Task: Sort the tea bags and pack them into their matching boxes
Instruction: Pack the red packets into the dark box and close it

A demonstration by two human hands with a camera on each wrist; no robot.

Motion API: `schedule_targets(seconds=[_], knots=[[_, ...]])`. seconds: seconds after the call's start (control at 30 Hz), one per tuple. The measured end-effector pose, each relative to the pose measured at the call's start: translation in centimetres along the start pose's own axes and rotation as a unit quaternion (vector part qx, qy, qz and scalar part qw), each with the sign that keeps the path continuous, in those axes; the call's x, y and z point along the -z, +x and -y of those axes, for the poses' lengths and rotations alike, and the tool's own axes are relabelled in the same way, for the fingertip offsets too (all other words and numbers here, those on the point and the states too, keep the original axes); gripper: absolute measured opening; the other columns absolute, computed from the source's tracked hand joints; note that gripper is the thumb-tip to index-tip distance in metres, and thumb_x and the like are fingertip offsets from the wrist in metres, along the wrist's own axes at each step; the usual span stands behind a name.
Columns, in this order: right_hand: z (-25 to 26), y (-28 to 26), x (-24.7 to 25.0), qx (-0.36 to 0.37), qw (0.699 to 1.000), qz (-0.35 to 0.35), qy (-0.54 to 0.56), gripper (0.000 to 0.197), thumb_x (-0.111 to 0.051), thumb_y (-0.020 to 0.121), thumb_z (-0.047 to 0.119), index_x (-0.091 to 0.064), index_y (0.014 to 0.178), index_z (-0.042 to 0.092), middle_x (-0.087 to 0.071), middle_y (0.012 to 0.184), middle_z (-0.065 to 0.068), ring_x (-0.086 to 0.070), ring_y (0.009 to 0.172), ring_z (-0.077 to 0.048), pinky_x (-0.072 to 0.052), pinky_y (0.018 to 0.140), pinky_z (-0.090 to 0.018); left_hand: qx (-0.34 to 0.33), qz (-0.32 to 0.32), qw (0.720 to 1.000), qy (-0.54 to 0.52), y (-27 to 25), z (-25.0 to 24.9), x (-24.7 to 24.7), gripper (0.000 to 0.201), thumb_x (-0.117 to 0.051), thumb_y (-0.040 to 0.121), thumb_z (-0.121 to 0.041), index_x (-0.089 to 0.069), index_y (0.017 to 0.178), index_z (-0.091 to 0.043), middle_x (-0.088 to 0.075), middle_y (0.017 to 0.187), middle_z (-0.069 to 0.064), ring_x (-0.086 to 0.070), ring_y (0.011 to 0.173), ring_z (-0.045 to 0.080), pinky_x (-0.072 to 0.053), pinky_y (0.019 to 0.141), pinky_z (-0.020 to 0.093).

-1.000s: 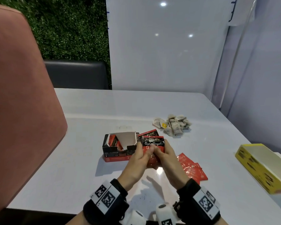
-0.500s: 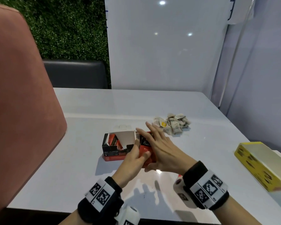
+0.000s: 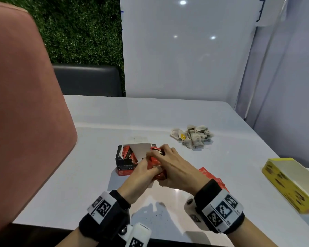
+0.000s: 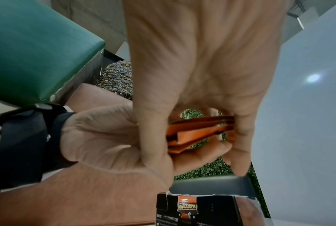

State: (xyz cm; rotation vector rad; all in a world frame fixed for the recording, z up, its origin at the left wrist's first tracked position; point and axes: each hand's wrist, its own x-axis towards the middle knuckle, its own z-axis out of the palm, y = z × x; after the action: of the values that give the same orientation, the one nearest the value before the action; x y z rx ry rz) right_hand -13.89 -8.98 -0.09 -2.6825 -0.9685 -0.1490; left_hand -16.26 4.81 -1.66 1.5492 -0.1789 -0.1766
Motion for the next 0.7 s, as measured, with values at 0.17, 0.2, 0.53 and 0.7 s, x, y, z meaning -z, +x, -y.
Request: schedule_targets(seconds=[0.17, 0.2, 0.53, 0.7], knots=[[0.1, -0.1, -0.3, 0.010, 0.999, 0.007, -0.048, 0.072, -0.069, 0.073, 0.022, -0.029, 0.132, 0.031, -0.030, 0.123, -0.004, -0.034, 0.108, -0.022, -0.042, 0.066, -0.024, 0.028, 0.063, 0.992, 0.101, -0.2, -0.2, 1.0, 0.030, -0.062, 0.081, -0.029, -0.059, 0.111, -0.026, -0.069, 0.103, 0.002, -0.063, 0.103, 0.017, -0.047, 0.097, 0.041], [0.2, -0.1, -0.3, 0.015, 0.998, 0.011, -0.061, 0.075, -0.071, 0.073, 0.025, -0.028, 0.134, 0.032, -0.030, 0.124, -0.004, -0.034, 0.110, -0.022, -0.040, 0.066, -0.023, 0.027, 0.070, 0.991, 0.113, -0.3, -0.2, 1.1, 0.029, -0.062, 0.084, -0.026, -0.058, 0.112, -0.026, -0.069, 0.105, 0.002, -0.064, 0.104, 0.017, -0.050, 0.096, 0.039], [0.0, 3.2, 4.1, 0.020, 0.998, 0.002, 0.058, 0.041, -0.062, 0.086, 0.013, -0.049, 0.124, 0.020, -0.067, 0.111, -0.006, -0.061, 0.102, -0.026, -0.051, 0.083, -0.041, -0.127, 0.021, 0.905, 0.406, -0.1, -1.3, 4.1, 0.038, -0.044, 0.094, -0.005, -0.033, 0.129, -0.015, -0.057, 0.107, -0.010, -0.058, 0.095, 0.001, -0.045, 0.077, 0.007], [1.6, 7.5, 4.7, 0.080, 0.994, -0.048, -0.058, 0.025, -0.059, 0.088, 0.013, -0.051, 0.111, 0.019, -0.066, 0.105, -0.003, -0.061, 0.094, -0.027, -0.041, 0.061, -0.032, -0.156, -0.088, 0.898, 0.401, 1.9, -2.7, 7.1, 0.014, -0.046, 0.095, -0.007, -0.037, 0.105, -0.011, -0.061, 0.095, -0.004, -0.061, 0.086, 0.013, -0.046, 0.066, 0.018]])
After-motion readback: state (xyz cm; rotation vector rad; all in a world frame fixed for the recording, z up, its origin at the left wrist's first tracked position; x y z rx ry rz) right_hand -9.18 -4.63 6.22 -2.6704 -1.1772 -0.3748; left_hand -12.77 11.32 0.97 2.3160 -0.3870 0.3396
